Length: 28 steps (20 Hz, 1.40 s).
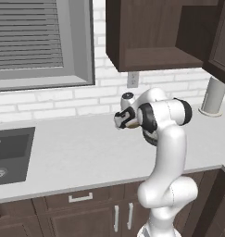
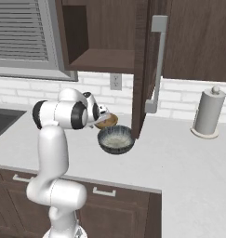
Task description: Pick up the bowls on the counter and stack them on top of one another in the open cabinet. Place the smaller bowl on top of the larger bowl.
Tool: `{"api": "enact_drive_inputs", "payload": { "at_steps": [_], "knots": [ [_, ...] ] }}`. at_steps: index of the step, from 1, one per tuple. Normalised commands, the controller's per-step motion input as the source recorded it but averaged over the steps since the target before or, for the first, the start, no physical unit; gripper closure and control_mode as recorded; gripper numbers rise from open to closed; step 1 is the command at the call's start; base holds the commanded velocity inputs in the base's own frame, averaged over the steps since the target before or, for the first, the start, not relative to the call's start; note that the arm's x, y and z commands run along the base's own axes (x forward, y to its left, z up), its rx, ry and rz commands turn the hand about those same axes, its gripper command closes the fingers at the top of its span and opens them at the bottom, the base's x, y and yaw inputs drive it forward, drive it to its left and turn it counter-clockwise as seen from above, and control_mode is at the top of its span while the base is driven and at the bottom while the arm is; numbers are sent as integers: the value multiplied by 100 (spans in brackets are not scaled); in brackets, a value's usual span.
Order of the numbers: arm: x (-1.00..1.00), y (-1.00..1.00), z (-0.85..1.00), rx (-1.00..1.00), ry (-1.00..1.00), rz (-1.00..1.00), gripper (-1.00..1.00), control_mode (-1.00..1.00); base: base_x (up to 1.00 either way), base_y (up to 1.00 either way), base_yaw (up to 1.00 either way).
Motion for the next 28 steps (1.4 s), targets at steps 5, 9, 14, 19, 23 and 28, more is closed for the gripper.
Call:
{"api": "enact_drive_inputs", "payload": {
  "at_steps": [5, 9, 14, 19, 23, 28],
  "knots": [
    [18, 0, -14, -3, 0, 0, 100, -100, 0, 0, 0],
    [0, 0, 0, 0, 0, 0, 100, -100, 0, 0, 0],
    [0, 0, 0, 0, 0, 0, 100, -100, 0, 0, 0],
    [-7, 0, 19, 0, -13, 0, 100, -100, 0, 0, 0],
    [-22, 0, 81, -6, -46, 3, 100, -100, 0, 0, 0],
    [-62, 0, 76, -7, -33, 1, 100, -100, 0, 0, 0]
  ]
}}
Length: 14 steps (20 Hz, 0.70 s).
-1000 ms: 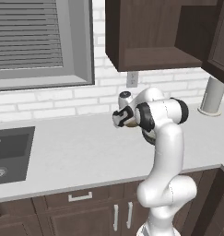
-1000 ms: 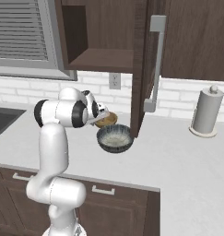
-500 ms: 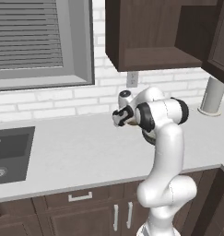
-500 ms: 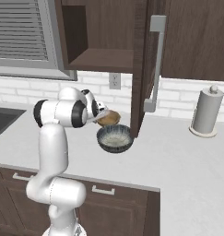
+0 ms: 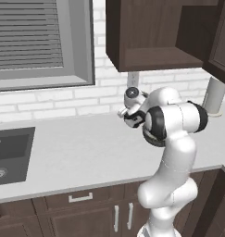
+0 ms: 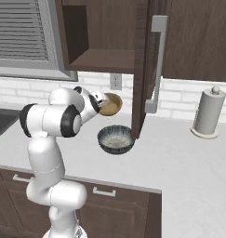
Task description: Pick up the bowls on the counter and stack them on top of one another in the open cabinet. Place the smaller bowl on top of the larger bowl.
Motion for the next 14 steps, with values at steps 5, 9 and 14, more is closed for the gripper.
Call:
{"api": "enact_drive_inputs", "payload": {
  "at_steps": [5, 9, 14],
  "knots": [
    [-100, 0, 34, -1, -5, 0, 100, -100, 0, 0, 0],
    [-100, 0, 63, 0, 0, 0, 100, -100, 0, 0, 0],
    [-72, -2, 91, 0, 6, -15, 100, -100, 0, 0, 0]
  ]
}}
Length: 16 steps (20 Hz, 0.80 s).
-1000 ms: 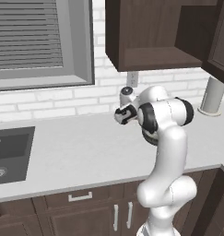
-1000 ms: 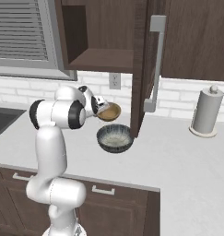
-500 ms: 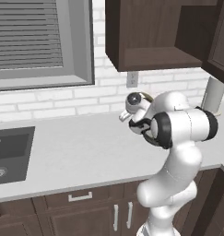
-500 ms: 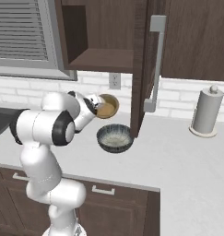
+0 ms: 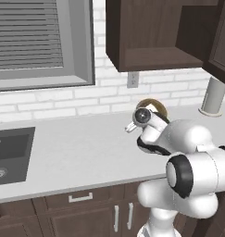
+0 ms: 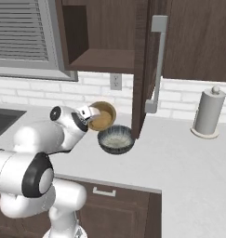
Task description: Pick up the bowls on the counter and stack them on top of one another in the open cabinet. Place the smaller bowl on top of the larger bowl.
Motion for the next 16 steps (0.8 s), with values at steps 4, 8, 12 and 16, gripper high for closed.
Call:
{"api": "enact_drive_inputs", "payload": {
  "at_steps": [4, 8, 12, 16],
  "knots": [
    [-4, 0, 16, -1, 16, -11, 100, -100, 0, 0, 0],
    [46, -2, -9, 0, 20, -7, 100, -100, 0, 0, 0],
    [49, -13, -3, 0, 34, -4, 100, -100, 0, 0, 0],
    [0, -44, -40, 0, 18, 0, 100, -100, 0, 0, 0]
  ]
}}
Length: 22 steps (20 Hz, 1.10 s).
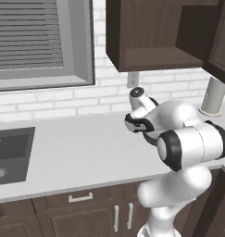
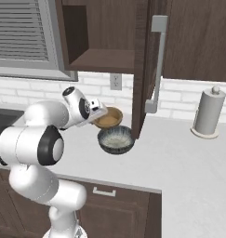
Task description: Pick up the bowls on the counter and stack them on top of one another in the open cabinet. Place the smaller bowl on top of the larger bowl.
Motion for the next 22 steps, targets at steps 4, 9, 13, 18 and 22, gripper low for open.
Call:
{"api": "enact_drive_inputs", "payload": {
  "at_steps": [4, 9, 13, 18, 22],
  "knots": [
    [0, -44, -53, 0, 6, 0, 100, -100, 0, 0, 0],
    [0, -21, -53, -1, 1, 0, 100, -100, 0, 0, 0],
    [0, -16, -49, -1, 0, 0, 100, -100, 0, 0, 0],
    [1, -17, -40, 0, 0, 0, 100, -100, 0, 0, 0],
    [3, -7, -4, 0, 0, 0, 100, -100, 0, 0, 0]
  ]
}}
